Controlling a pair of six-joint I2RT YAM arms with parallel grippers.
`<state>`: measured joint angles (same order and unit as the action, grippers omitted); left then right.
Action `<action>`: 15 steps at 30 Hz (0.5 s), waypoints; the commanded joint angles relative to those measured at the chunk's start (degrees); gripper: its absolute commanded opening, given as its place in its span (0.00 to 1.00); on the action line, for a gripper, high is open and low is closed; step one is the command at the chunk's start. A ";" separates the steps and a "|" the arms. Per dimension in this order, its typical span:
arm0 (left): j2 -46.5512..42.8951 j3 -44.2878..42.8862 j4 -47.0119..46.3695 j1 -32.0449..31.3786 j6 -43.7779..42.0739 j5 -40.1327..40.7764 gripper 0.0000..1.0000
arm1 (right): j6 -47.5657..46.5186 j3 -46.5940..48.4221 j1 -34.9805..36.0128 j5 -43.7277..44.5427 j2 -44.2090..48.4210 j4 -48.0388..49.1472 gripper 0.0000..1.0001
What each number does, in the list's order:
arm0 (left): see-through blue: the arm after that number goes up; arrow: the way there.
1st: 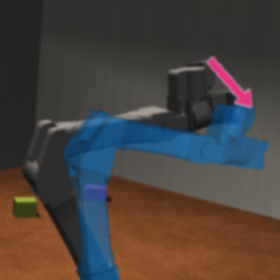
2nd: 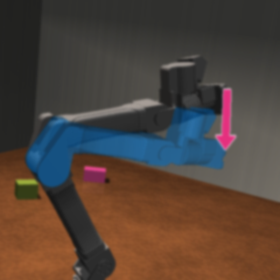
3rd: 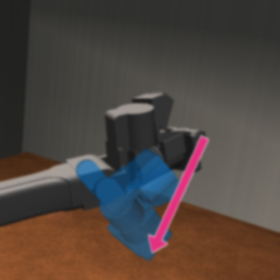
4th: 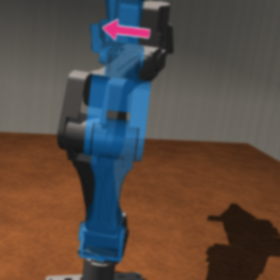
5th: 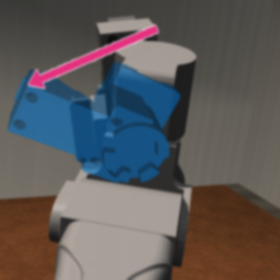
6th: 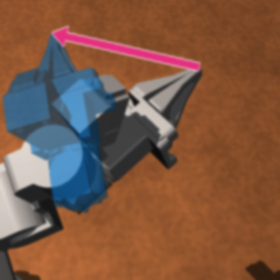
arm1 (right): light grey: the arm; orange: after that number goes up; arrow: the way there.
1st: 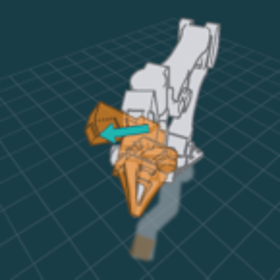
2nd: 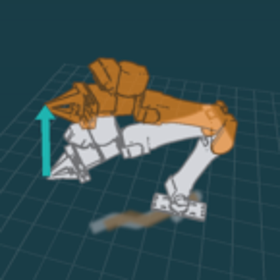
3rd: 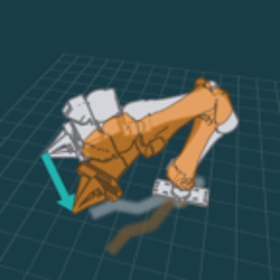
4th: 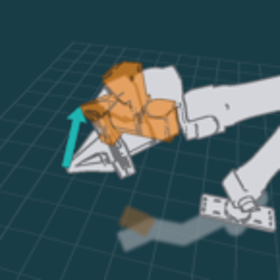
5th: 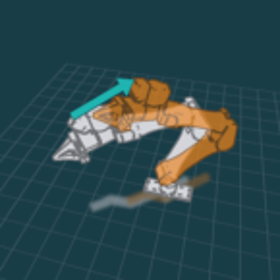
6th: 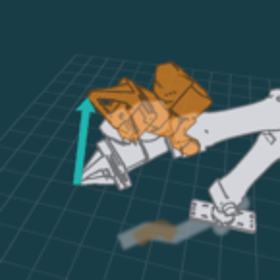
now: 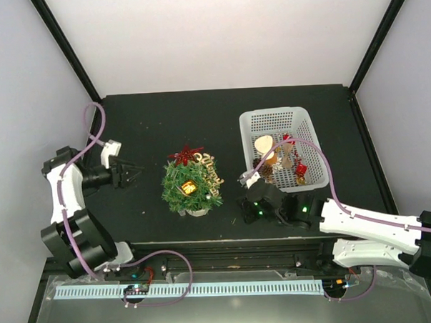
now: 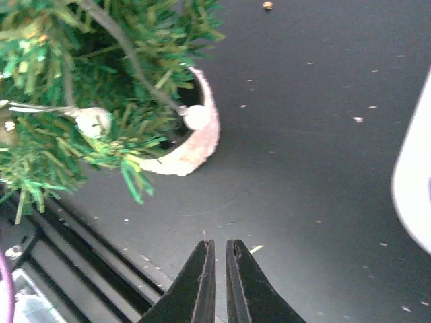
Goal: Decorate the small christmas tree
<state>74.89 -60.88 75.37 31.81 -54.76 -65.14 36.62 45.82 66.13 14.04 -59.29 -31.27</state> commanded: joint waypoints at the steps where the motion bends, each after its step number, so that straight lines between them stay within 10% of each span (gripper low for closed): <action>1: 1.49 -2.49 -5.96 -6.29 4.66 -0.08 0.71 | 3.07 -2.30 0.84 -6.43 -0.35 12.41 0.10; 15: 7.08 -3.63 -7.44 -13.49 6.95 1.28 0.66 | 4.31 -0.27 -5.72 -3.16 -2.91 7.77 0.10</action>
<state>80.99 -62.72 67.48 18.61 -46.61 -64.05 40.05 43.66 64.27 6.59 -64.66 -18.13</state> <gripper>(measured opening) 0.653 0.098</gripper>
